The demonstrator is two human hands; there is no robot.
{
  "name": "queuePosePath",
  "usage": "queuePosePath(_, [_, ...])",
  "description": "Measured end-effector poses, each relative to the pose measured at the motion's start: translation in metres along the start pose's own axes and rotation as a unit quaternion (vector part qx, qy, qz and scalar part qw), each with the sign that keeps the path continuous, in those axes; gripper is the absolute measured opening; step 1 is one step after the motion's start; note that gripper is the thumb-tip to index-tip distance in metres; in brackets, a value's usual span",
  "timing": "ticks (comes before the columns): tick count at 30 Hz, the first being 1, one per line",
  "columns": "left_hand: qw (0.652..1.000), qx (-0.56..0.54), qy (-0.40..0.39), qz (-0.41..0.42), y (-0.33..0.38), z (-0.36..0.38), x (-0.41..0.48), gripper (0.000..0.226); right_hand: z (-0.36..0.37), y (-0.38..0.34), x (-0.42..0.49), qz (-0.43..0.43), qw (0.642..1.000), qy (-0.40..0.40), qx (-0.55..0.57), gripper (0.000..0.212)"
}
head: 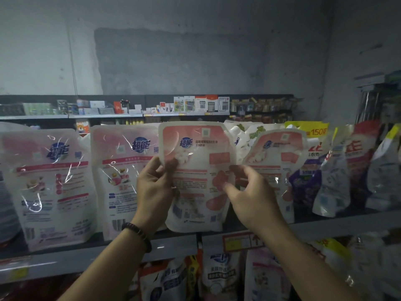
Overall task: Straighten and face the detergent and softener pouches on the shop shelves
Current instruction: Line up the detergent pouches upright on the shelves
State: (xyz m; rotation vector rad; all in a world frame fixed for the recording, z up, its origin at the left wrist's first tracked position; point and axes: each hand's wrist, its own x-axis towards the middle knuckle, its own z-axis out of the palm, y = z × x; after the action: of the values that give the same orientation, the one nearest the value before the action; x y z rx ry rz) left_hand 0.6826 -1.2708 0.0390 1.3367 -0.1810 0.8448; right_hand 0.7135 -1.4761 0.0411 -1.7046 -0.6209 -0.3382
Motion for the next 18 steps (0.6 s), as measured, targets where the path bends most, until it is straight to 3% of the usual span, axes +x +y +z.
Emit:
queuePosePath(11, [1.000,0.002,-0.009,0.003,0.023,-0.011,-0.016,0.016,-0.001,-0.011,0.005,-0.039,0.995,0.087,-0.013,0.025])
queuePosePath(18, [0.998,0.007,-0.052,-0.032,0.021,-0.024,-0.048,0.023,-0.018,0.008,-0.006,-0.022,0.995,0.084,0.040,0.013])
